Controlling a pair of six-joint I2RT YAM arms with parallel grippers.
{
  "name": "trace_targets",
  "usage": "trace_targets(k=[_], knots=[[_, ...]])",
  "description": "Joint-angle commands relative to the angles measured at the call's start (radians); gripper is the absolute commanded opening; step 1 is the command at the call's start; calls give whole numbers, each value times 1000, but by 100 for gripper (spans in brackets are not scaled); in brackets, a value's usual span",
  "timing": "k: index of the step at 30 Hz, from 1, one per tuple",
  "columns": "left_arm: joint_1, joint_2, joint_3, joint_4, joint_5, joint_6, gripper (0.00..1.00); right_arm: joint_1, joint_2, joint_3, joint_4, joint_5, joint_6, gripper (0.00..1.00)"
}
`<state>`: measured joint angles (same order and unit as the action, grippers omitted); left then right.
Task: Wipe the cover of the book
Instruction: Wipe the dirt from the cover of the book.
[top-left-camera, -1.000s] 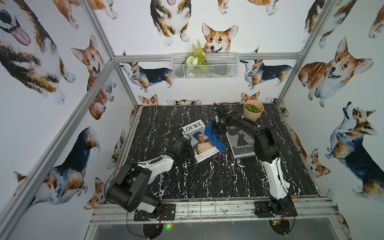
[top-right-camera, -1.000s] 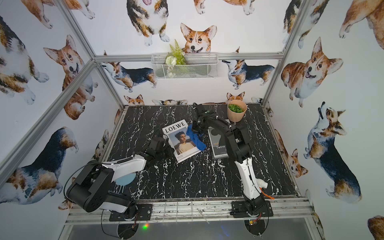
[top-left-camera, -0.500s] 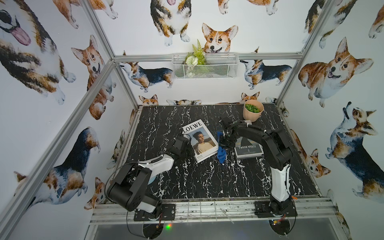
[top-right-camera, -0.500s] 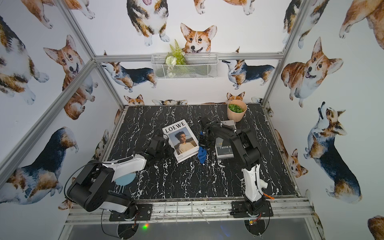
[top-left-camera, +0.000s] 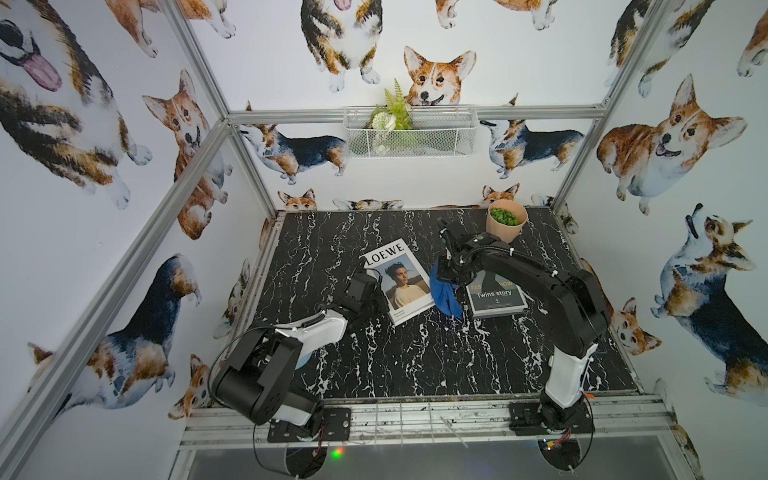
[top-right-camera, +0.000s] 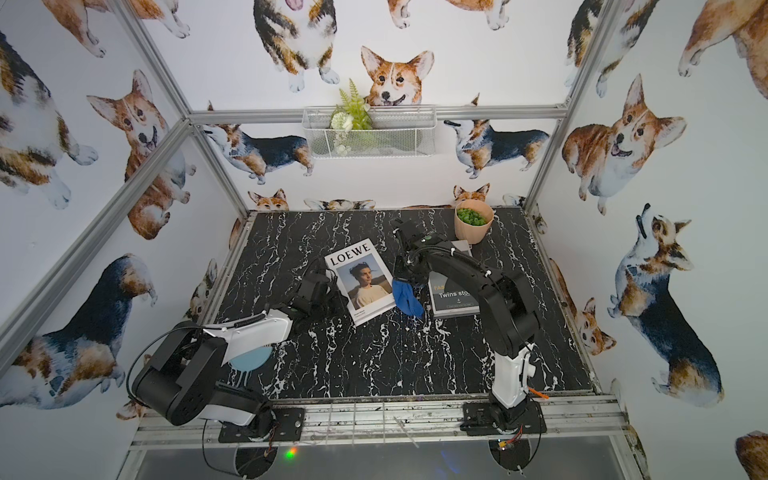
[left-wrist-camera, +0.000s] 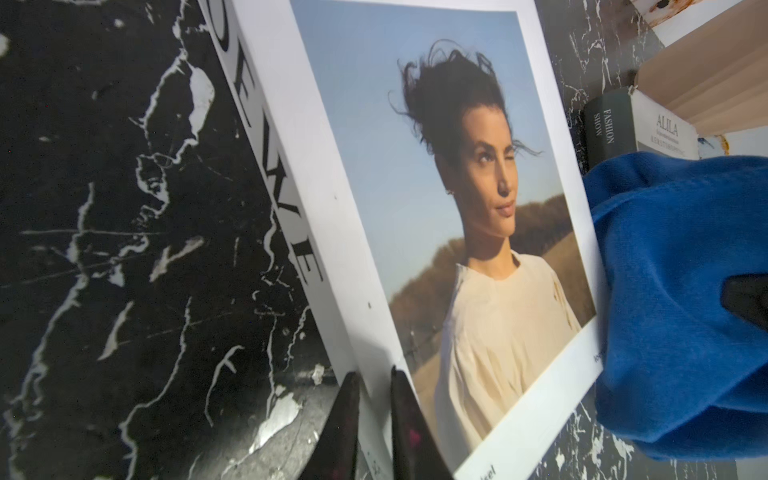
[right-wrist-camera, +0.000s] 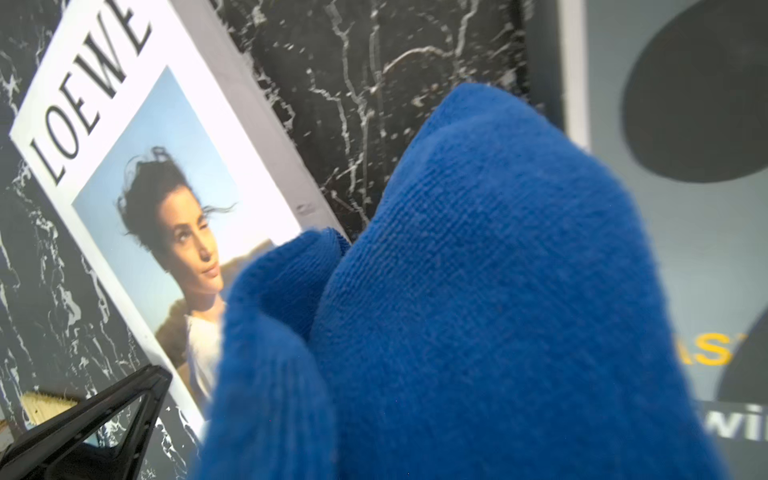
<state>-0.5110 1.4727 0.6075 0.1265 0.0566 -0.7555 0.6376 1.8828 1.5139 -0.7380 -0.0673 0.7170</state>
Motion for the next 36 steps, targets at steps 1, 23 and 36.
trace_targets(k=[1, 23, 36], knots=[[0, 12, -9, -186, -26, 1, 18, 53, 53, 25, 18, -42, 38, 0], [0, 7, -15, -187, -25, 7, 18, 69, 94, -165, 127, -95, 86, 0], [0, 24, 4, -195, -21, 10, 18, 245, 129, -159, 265, -224, 218, 0]])
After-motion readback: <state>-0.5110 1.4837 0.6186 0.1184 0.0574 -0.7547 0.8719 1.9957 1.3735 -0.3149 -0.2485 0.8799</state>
